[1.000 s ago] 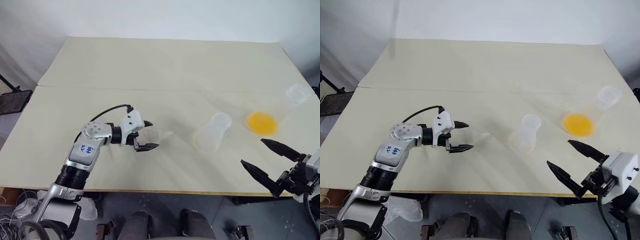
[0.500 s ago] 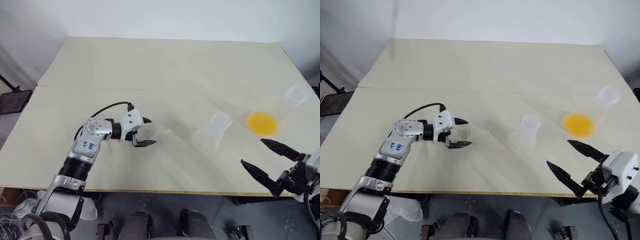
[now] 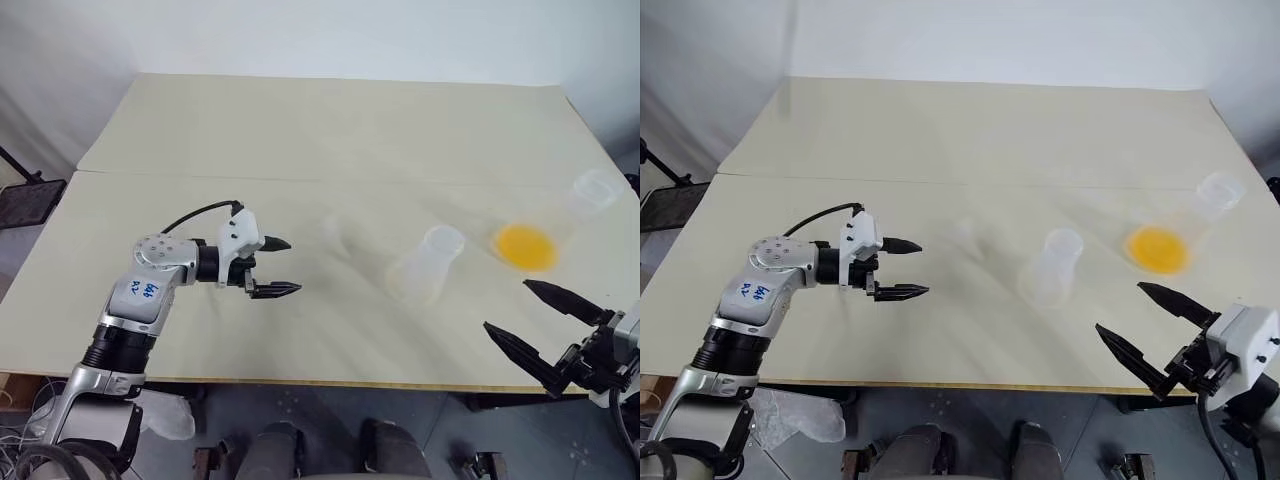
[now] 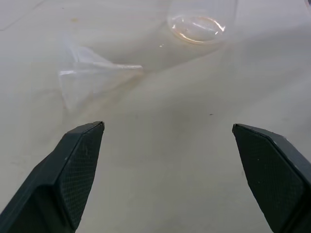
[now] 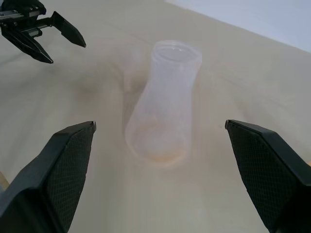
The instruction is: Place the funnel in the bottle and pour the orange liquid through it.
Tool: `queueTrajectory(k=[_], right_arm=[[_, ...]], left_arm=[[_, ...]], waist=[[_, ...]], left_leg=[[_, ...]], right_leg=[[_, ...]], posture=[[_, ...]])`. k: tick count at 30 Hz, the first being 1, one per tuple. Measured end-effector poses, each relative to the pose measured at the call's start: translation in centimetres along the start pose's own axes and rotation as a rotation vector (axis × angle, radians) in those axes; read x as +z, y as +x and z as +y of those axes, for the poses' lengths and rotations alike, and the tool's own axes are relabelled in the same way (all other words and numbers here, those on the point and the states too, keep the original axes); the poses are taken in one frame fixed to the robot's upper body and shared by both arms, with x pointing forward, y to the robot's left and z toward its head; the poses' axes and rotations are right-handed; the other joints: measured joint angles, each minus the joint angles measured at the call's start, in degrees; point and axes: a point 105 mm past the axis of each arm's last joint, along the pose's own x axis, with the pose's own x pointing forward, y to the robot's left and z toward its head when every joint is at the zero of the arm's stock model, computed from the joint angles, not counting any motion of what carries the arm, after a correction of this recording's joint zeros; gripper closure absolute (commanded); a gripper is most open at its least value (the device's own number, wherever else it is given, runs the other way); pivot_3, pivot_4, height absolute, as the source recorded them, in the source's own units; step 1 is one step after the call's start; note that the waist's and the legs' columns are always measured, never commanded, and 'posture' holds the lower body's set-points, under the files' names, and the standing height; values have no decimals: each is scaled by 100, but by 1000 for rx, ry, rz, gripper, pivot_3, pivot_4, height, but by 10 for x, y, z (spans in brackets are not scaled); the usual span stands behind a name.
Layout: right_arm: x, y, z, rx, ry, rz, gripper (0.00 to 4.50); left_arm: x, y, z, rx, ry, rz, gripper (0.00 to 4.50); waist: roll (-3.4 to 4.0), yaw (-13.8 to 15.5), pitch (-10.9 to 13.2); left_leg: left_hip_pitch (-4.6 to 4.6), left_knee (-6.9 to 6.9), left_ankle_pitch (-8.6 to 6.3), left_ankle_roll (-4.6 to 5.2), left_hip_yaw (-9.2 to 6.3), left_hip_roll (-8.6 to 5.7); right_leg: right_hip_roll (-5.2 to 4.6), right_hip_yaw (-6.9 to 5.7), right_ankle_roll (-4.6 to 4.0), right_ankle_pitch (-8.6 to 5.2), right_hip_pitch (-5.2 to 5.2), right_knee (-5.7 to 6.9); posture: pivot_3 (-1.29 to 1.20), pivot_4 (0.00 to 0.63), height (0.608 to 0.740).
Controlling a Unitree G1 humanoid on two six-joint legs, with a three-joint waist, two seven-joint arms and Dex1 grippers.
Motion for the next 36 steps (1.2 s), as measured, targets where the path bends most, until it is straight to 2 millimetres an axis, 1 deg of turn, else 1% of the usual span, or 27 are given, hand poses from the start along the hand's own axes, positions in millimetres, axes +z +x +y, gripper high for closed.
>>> queueTrajectory(k=[2,4,9,12,17,20,24,27,31,33,36], right_arm=[[2,2,-1,3,-7,-12,0],[4,4,-1,3,-13,-21,0],[2,2,-1,0,-8,-11,0],[2,2,-1,-2,-8,-10,0],[2,2,-2,-20,-8,-15,0],[0,0,-1,-34,2,-10,0],[-3,-3,3,-47,17,-1,0],[-3,-4,5,-57,18,2,0],[-4,-9,8,-71,21,15,0],[-4,-10,10,-74,23,24,0],[-4,-11,12,-74,24,25,0]], left_arm=[[-4,11,4,8,-1,-7,13],[-2,21,14,39,9,-25,13],[12,30,45,111,94,-40,13],[16,39,52,97,117,-53,13],[24,60,54,44,178,-47,13],[29,74,49,1,211,-51,13],[21,92,36,-52,208,-44,13],[15,97,32,-68,207,-32,13],[10,98,32,-53,218,-8,13],[9,97,36,-31,221,1,13],[15,93,46,31,236,1,13]], waist=[[0,-6,0],[-1,-12,1],[-1,-19,1],[-2,-10,1],[-3,-13,2],[-3,-10,2],[-4,-23,2],[-5,-26,2],[-5,-16,2],[-5,-15,3],[-5,-16,3]], left_leg=[[-1,-1,0,0,2,-1],[-5,-1,0,0,6,0],[-3,-4,0,0,15,-3],[-7,-3,1,1,15,-3],[-10,-3,1,2,19,-4],[-11,-4,0,3,24,-6],[-11,-6,0,4,28,-5],[-12,-7,0,4,28,-2],[-12,-6,-1,8,27,-2],[-13,-6,-1,8,26,-1],[-12,-6,-1,8,25,-1]], right_leg=[[1,0,0,0,0,-2],[3,-2,0,0,-6,-2],[2,-6,0,0,-6,-2],[2,-8,1,0,-6,-5],[3,-14,1,1,-8,-6],[2,-15,2,1,-8,-9],[3,-16,2,1,-10,-10],[4,-15,2,1,-12,-10],[1,-14,3,2,-12,-10],[1,-14,3,2,-12,-10],[1,-14,3,2,-12,-10]], posture=[[0,150,740],[0,150,740],[0,150,740],[0,150,740],[0,150,740],[0,150,740],[0,150,740],[0,150,740],[0,150,740],[0,150,740],[0,150,740]])
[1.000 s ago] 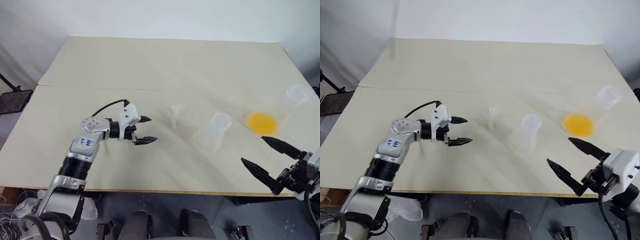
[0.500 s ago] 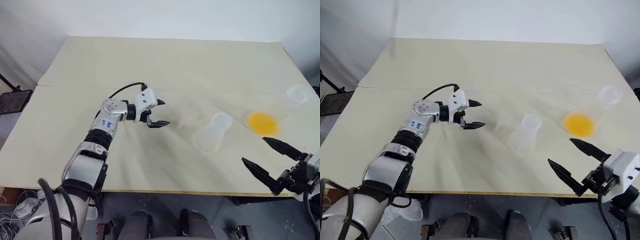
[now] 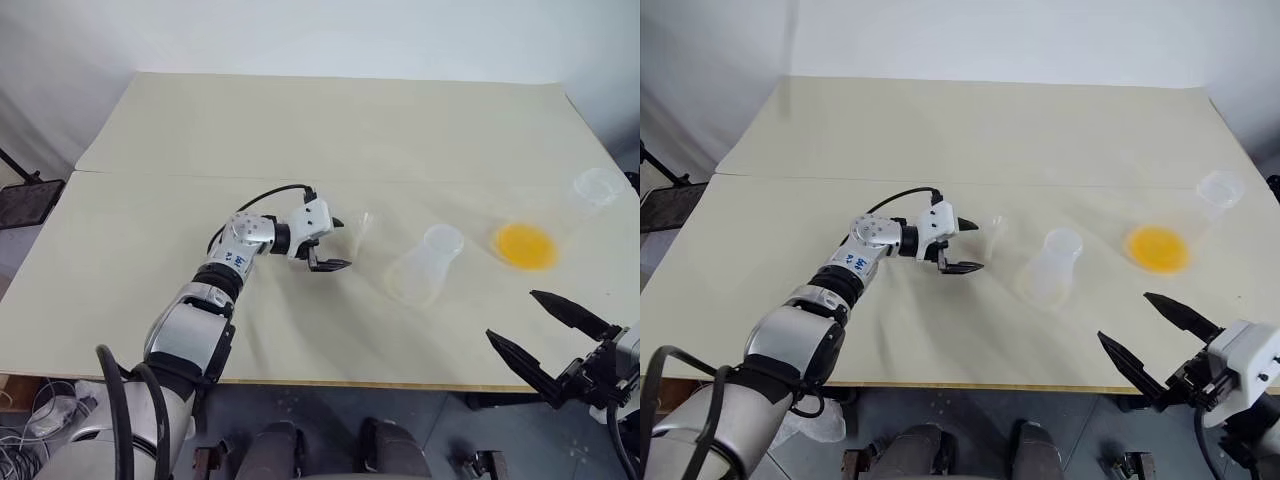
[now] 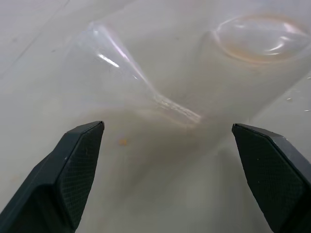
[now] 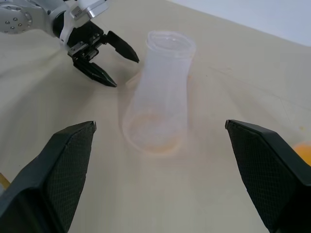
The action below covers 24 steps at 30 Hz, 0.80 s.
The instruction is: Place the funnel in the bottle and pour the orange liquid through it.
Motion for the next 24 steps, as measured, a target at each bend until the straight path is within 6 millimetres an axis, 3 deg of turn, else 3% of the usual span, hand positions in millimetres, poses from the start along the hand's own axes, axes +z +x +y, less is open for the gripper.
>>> queueTrajectory(k=[4,11,23,24], right_arm=[[2,-3,-2,-18,-14,3,0],[2,-6,0,-29,-7,4,0],[3,-5,0,-35,-15,-1,0],[3,-6,0,-39,-13,1,0]], left_arm=[[3,-8,13,67,17,4,13],[-4,-27,19,60,11,25,13],[-2,-25,19,30,20,44,13],[-3,-24,17,25,13,46,199]], waist=[[0,-2,0],[0,1,0],[0,-1,0],[0,-2,0]], left_leg=[[1,-1,0,0,0,0],[0,0,0,0,0,-1],[1,-1,0,0,1,-2],[1,-1,0,0,1,-2]], right_leg=[[0,0,0,0,0,0],[0,0,0,0,0,0],[1,0,0,0,0,1],[1,-1,0,0,0,1]], posture=[[0,150,740],[0,150,740],[0,150,740],[0,150,740]])
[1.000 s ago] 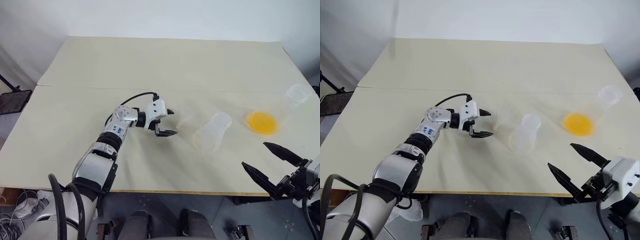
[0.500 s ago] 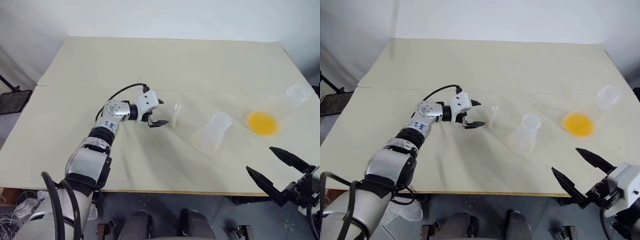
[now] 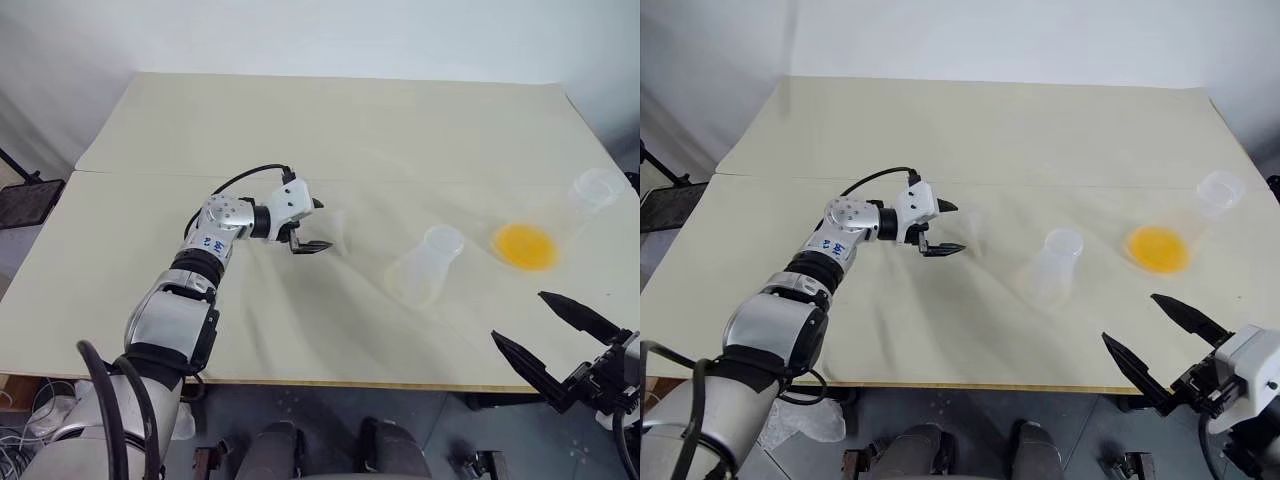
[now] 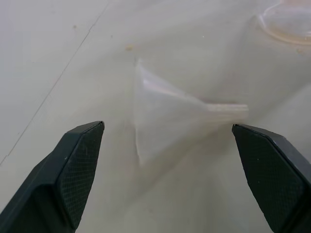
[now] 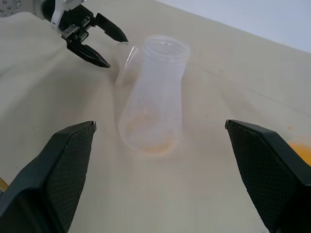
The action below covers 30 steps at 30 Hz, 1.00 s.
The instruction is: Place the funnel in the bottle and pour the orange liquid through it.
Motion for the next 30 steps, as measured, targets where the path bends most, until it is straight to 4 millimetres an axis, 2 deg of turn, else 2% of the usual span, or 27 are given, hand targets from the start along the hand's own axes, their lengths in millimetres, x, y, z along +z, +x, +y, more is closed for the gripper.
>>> queueTrajectory(k=[4,14,25,27,30], right_arm=[[0,-2,2,-7,-4,-2,0],[0,-3,3,-14,-3,0,0],[4,0,1,-9,-20,-19,0],[5,0,1,-11,-22,-19,0],[5,0,0,-16,-25,-20,0]], left_arm=[[0,3,-5,-37,-9,0,1197],[-5,1,-9,-84,-62,24,4371],[8,-12,1,-89,-118,-53,4444],[18,-15,4,-105,-129,-103,4444],[47,-22,14,-121,-108,-215,4444]], waist=[[0,-7,0],[0,-8,0],[0,-9,0],[-1,-2,0],[-1,2,0]], left_leg=[[0,0,0,0,2,0],[0,0,0,0,1,1],[-1,0,0,0,1,1],[-3,1,0,0,1,1],[-3,3,0,1,0,0]], right_leg=[[0,0,0,0,-1,0],[0,0,0,0,-1,0],[0,0,0,0,-2,1],[0,0,0,0,-2,1],[-1,0,0,0,-2,2]], posture=[[0,150,740],[0,150,740],[0,150,740],[0,150,740],[0,150,740]])
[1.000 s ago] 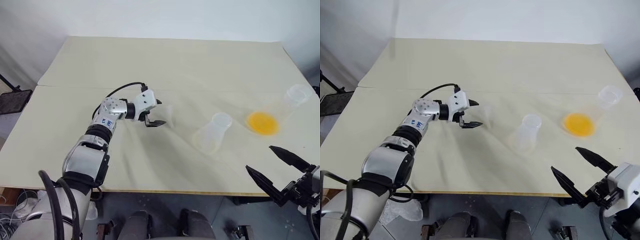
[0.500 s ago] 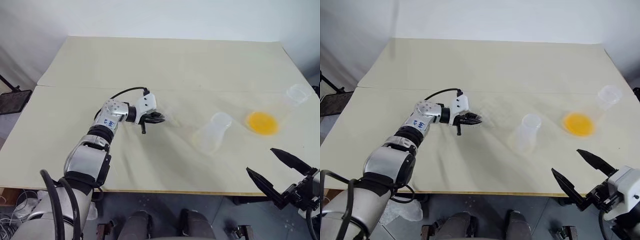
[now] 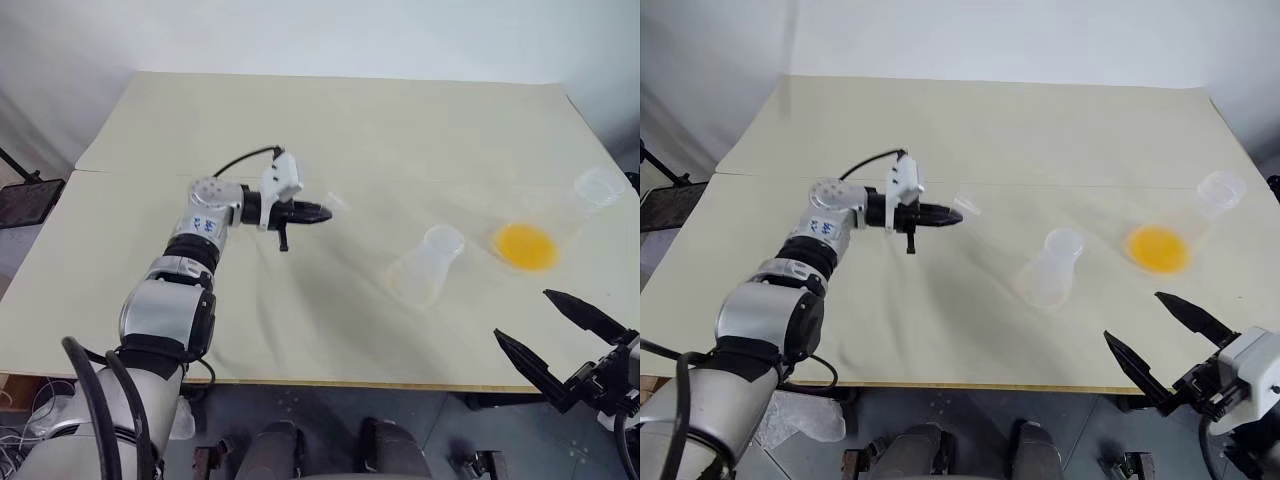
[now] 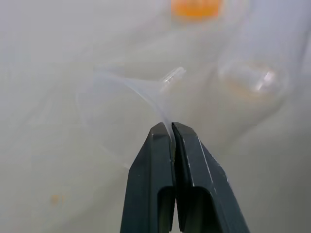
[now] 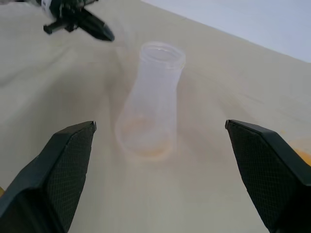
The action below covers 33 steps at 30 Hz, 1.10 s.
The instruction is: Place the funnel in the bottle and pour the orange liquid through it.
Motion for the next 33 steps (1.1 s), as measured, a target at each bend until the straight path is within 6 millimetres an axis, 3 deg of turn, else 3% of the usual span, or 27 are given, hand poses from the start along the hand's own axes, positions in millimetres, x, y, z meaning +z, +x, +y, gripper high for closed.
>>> queueTrajectory(k=[5,14,24,33], right_arm=[[4,-2,-4,-11,-18,-8,0],[11,1,-6,12,-36,-31,0],[12,3,-8,31,-41,-35,0],[7,-2,-3,-14,-22,-32,0]], left_arm=[[53,-5,2,-87,79,-177,4444],[87,12,-20,-254,255,-261,4444],[102,42,-42,-377,513,-198,4444],[102,63,-62,-501,712,-127,4444]], waist=[[1,-25,0],[0,0,0],[-1,6,1],[-1,1,1]], left_leg=[[5,-2,0,0,3,1],[-1,2,0,1,0,0],[-3,1,0,5,2,0],[-4,-1,-1,7,7,1]], right_leg=[[1,0,0,0,0,3],[0,0,0,0,1,-1],[0,1,0,0,1,-7],[2,2,0,0,1,-17]], posture=[[0,150,740],[0,150,740],[0,150,740],[0,150,740]])
